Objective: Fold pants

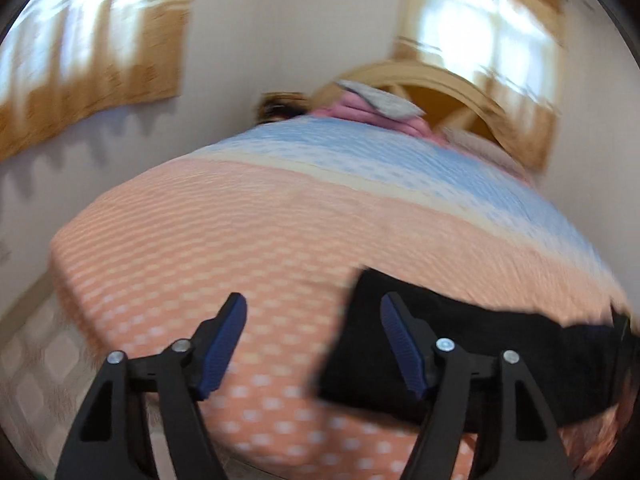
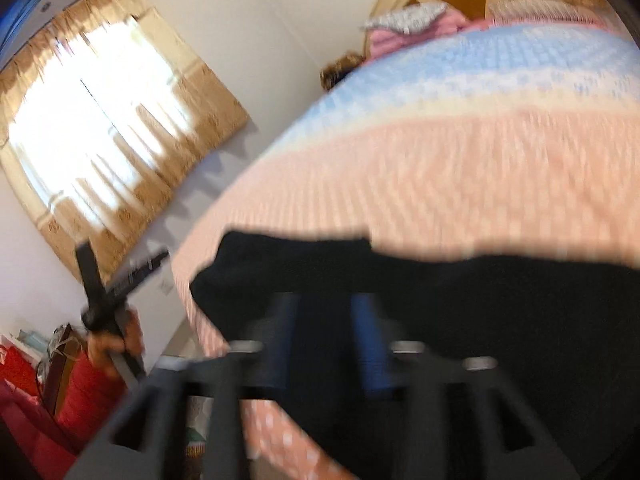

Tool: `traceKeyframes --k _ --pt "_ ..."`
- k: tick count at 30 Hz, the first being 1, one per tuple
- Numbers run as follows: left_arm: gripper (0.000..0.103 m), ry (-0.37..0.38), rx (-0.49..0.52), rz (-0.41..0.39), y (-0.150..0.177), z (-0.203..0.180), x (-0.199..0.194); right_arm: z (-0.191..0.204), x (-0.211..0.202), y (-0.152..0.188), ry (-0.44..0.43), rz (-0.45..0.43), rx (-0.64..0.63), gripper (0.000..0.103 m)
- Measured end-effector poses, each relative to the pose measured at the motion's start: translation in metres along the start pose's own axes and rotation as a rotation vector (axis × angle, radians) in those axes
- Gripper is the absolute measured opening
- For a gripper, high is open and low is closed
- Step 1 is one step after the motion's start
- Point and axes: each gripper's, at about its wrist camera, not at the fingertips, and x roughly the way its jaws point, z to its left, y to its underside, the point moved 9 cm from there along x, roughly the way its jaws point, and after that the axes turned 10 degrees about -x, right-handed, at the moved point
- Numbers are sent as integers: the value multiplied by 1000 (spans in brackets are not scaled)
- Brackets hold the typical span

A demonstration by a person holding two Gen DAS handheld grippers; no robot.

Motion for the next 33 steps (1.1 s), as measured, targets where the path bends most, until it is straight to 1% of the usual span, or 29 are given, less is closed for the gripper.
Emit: traceKeyframes --k 1,2,3,5,6,7,8,11,12,16,18,20,22,25,27,29,31,33 --pt "65 -6 56 3 10 -15 10 -3 1 -12 13 -28 -16 77" --pt "61 -12 77 18 17 -23 21 -5 6 -24 21 -50 -40 77" --pt "58 -10 77 37 23 -28 27 -6 13 -29 25 -44 -56 77" --pt "57 4 60 91 39 -34 47 -13 37 -35 44 22 -80 77" --pt "57 -19 70 91 44 -33 51 -14 47 -35 33 44 -85 77" --pt "57 -41 79 88 51 -36 46 -16 59 -32 26 76 -91 77" --pt "57 -63 93 65 53 -36 46 -19 70 -28 30 108 -95 77" --pt "58 -95 154 47 55 -39 43 -17 93 -7 7 200 -75 77" --pt "59 -94 153 45 55 -38 43 -12 94 -2 -5 217 -70 77" --pt "61 -91 129 36 54 -42 43 10 78 9 -14 221 -136 77" --pt "62 -101 133 33 55 -42 43 13 75 10 -33 217 -138 77" --pt "62 -101 128 37 53 -43 45 12 76 5 -16 206 -140 77" --pt "63 -97 124 44 56 -45 48 17 78 -3 -43 183 -133 77" --pt "65 -87 108 53 56 -46 51 18 83 2 -141 224 -47 77" --pt "69 -75 103 52 56 -47 52 19 85 6 -174 236 -31 77" --pt "70 -85 122 45 58 -49 53 15 95 10 -181 264 -26 77" --pt "71 -90 129 40 58 -49 53 12 106 6 -202 254 5 77" --pt "71 -86 130 39 59 -49 53 14 116 -2 -242 231 42 77"
